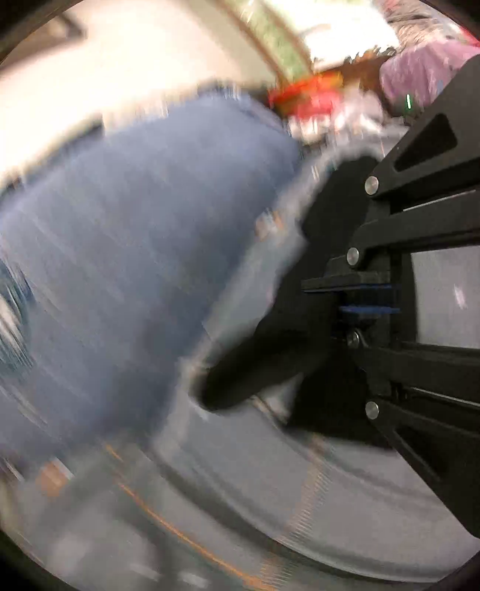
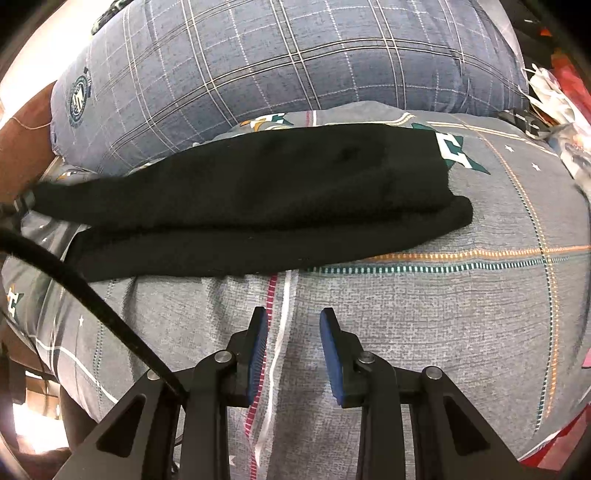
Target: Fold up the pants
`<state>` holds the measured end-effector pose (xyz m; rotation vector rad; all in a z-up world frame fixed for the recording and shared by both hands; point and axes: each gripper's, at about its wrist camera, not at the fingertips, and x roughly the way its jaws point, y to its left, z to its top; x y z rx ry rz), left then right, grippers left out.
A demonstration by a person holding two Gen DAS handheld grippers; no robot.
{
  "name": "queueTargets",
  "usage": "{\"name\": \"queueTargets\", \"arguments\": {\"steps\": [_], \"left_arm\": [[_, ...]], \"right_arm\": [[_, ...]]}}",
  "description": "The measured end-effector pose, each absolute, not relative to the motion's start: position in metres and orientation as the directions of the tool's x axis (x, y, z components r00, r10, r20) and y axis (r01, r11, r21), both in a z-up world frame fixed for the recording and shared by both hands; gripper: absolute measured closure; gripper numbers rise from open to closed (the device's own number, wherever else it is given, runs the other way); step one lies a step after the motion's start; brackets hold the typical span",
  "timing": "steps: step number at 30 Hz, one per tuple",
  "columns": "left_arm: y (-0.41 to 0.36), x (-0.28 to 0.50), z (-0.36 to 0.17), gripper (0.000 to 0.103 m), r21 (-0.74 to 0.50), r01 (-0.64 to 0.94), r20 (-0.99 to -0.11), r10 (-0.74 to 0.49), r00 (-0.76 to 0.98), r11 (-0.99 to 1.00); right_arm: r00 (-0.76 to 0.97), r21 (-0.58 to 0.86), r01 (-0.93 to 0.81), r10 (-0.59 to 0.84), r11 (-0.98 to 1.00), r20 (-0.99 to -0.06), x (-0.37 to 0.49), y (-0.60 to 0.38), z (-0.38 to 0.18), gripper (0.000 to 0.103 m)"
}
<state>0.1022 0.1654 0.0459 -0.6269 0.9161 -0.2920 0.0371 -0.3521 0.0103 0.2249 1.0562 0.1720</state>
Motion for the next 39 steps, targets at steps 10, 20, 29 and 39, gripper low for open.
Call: {"name": "queueTargets", "arguments": {"steps": [10,20,29,39], "left_arm": [[0.199,0.099,-0.012,0.096,-0.638,-0.148,-0.693,-0.481,0.536,0.755],[0.188,0.114,-0.017,0.096,-0.628,-0.214,-0.726,-0.463,0.509,0.748],[0.188,0.092,0.03,0.096,-0.628,-0.179,-0.695,-0.442,0.567,0.757],[0.202,0.054,-0.02,0.097,-0.611,-0.292,-0.757,-0.436,0.487,0.736]], "right_arm": [[0.588,0.402,0.178,0.23,0.898,-0.775,0.05,-0.425,0.035,0.04],[0.519,0.335,0.334,0.124,0.881,-0.846,0.122,-0.436,0.015,0.044],[0.582,0.331,0.215,0.152,0.919,-0.799,0.11,-0.43,0.06,0.094],[0.49,0.365,0.312,0.181,0.877,-0.853,0.057,-0.471,0.007,0.095]]}}
